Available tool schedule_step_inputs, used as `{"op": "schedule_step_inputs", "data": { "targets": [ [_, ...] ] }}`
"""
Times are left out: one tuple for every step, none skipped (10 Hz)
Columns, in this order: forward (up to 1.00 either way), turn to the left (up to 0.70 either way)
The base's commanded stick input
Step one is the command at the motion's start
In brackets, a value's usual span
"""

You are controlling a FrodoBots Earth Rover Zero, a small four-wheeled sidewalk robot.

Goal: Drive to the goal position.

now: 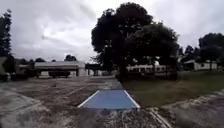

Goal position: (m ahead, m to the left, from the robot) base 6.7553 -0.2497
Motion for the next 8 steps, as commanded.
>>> {"op": "schedule_step_inputs", "data": {
  "targets": [
    [0.50, 0.00],
    [0.50, 0.00],
    [0.50, 0.00],
    [0.50, 0.00],
    [0.50, 0.00],
    [0.50, 0.00],
    [0.50, 0.00],
    [0.50, 0.00]
  ]
}}
